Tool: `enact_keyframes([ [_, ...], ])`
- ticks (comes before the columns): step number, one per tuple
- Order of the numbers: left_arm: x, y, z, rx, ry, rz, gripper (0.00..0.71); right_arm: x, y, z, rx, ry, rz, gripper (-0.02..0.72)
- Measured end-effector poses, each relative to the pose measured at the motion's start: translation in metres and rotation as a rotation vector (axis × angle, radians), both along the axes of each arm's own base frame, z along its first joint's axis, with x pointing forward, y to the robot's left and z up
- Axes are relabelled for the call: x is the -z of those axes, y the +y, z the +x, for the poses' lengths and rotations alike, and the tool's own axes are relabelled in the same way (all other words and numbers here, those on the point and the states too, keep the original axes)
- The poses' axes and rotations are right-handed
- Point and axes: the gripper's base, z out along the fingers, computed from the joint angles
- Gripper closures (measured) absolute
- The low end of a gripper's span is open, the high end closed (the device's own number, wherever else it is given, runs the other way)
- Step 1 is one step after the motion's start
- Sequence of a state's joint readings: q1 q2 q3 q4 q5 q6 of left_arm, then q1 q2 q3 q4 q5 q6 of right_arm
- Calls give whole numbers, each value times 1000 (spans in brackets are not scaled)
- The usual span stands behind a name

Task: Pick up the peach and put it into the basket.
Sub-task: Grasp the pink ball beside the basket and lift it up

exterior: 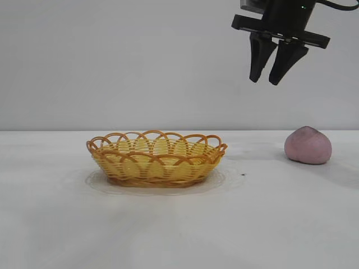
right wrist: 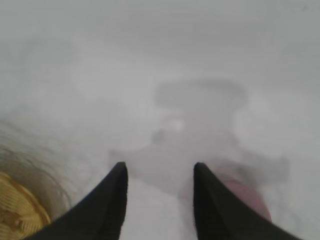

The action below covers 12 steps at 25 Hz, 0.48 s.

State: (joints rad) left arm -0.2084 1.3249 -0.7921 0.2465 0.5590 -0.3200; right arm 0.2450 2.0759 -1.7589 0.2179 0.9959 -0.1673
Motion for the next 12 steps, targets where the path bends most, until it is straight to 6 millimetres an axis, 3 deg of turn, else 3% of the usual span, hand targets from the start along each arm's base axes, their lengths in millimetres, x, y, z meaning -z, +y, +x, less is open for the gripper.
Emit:
enact_keyframes([
  [6, -40, 1, -102, 77, -172, -108, 268, 1, -1, 0, 0, -8, -9, 439],
  [12, -47, 25, -176, 46, -167, -145, 268, 1, -1, 1, 1, -15, -7, 439],
])
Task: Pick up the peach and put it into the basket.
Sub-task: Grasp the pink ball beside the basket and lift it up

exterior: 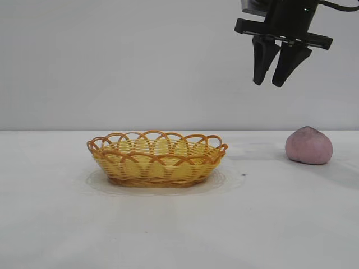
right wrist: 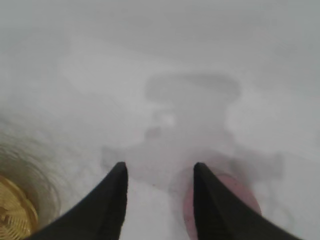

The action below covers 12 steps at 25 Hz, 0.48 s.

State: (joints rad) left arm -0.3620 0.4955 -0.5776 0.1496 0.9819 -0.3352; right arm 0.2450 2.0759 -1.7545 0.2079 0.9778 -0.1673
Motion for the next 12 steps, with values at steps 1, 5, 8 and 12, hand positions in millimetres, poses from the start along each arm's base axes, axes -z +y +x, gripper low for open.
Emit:
enact_keyframes([
  [1, 1, 4, -8, -8, 22, 7, 268, 0, 0, 0, -1, 0, 0, 439],
  [5, 8, 11, -28, -8, 111, 32, 268, 0, 0, 0, -1, 0, 0, 439],
  [8, 14, 14, -40, 29, 116, 49, 268, 0, 0, 0, -2, 1, -1, 439],
  [12, 19, 20, -57, 43, 44, 34, 268, 0, 0, -1, -4, 10, -3, 439],
])
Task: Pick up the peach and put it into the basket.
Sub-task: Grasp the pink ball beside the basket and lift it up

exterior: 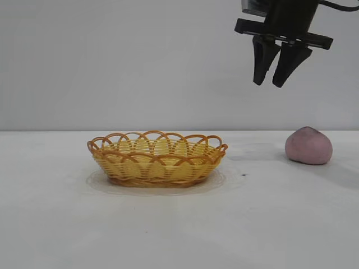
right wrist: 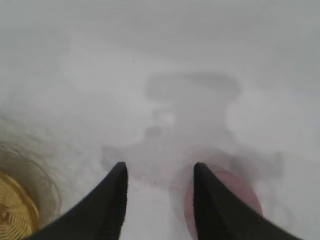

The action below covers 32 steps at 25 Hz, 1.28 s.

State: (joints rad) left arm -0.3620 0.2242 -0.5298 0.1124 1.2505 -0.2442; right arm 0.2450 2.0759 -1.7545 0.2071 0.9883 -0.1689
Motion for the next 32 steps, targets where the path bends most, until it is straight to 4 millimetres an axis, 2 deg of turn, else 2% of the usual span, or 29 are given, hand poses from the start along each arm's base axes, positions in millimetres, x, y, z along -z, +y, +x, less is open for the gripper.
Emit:
enact_keyframes([
  [7, 0, 0, -23, 149, -256, -62, 268, 0, -1, -1, -3, 7, -7, 439],
  [8, 3, 0, -23, 149, -267, -67, 268, 0, -1, -1, -3, 7, -7, 439],
  [9, 3, 0, -24, 149, -271, -68, 320, 0, -1, -1, -4, 9, -8, 439],
  [18, 2, -1, -24, 159, -294, -79, 318, 2, -2, -4, -13, 38, -29, 439],
  [26, 2, -1, -27, 115, -309, -87, 318, 7, -16, -10, -50, 112, -193, 439],
  [29, 2, -2, -27, 10, -314, -71, 318, 22, -19, -9, -52, 166, -247, 439],
  [32, 3, -3, -27, -78, -315, -56, 318, 54, -19, -4, -60, 242, -275, 439],
])
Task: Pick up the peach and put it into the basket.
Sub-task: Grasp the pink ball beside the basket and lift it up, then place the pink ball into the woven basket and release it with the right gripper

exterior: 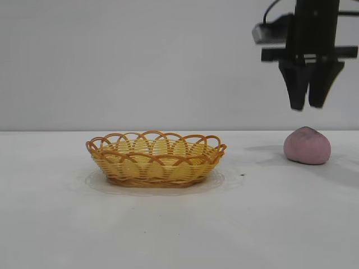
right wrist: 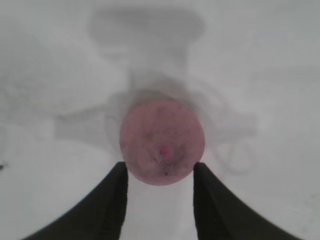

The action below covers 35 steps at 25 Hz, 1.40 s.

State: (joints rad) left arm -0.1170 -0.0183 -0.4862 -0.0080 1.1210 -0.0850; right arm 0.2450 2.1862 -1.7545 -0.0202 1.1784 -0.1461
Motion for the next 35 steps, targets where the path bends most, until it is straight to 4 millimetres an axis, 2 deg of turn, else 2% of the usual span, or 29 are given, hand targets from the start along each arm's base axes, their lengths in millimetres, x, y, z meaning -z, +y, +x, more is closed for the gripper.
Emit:
enact_keyframes([
  [3, 0, -1, 0, -65, 0, 0, 318, 33, 1, 4, 0, 57, -14, 439],
  [5, 0, -1, 0, -96, 0, 0, 318, 39, 2, 5, 0, 57, -12, 587],
  [6, 0, -1, 0, -108, 0, 0, 318, 35, 4, 6, -3, 39, -6, 631],
  [8, 0, -1, 0, -142, 0, 0, 318, 18, 10, 5, -19, -15, 8, 646],
  [9, 0, -1, 0, -165, 0, 0, 318, 5, 17, 2, -33, -43, 18, 703],
  [11, 0, -2, 0, -214, 2, 0, 318, -27, 37, -9, -71, -104, 71, 703],
  [14, 0, -2, 0, -261, 2, 0, 318, -74, 86, -40, -175, -194, 172, 703],
  [16, 0, -2, 0, -267, 2, 0, 318, -91, 118, -63, -260, -221, 212, 703],
  [18, 0, -2, 0, -267, 2, 0, 318, -95, 147, -84, -344, -220, 232, 703],
  [21, 0, -2, 0, -267, 2, 0, 318, -84, 181, -105, -435, -199, 232, 703],
  [23, 0, -2, 0, -267, 2, 0, 318, -69, 190, -105, -450, -182, 221, 703],
  [28, 0, -2, 0, -267, 2, 0, 318, -25, 197, -96, -448, -121, 160, 703],
  [34, 0, -2, 0, -267, 2, 0, 318, 7, 202, -91, -439, -76, 144, 703],
  [35, 0, -2, 0, -267, 2, 0, 318, 7, 202, -91, -440, -77, 143, 646],
])
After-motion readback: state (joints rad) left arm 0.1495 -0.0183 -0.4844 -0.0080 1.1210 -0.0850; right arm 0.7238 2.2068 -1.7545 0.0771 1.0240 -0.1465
